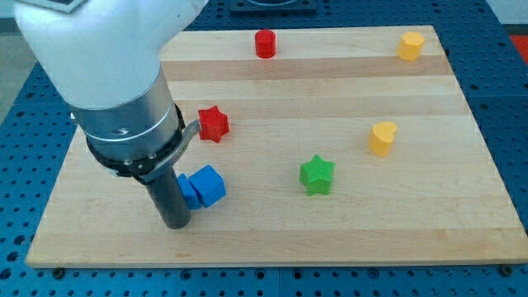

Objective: Push the blue triangle to the left center of the board

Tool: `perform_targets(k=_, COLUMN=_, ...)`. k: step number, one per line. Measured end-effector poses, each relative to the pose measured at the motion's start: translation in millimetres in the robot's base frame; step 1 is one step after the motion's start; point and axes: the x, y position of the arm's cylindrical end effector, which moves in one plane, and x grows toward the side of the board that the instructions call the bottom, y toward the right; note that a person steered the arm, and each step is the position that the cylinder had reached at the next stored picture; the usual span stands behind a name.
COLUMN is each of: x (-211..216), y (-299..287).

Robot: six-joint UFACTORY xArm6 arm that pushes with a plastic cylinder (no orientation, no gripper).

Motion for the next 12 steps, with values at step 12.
perform_targets(k=12, x=-62, y=-43)
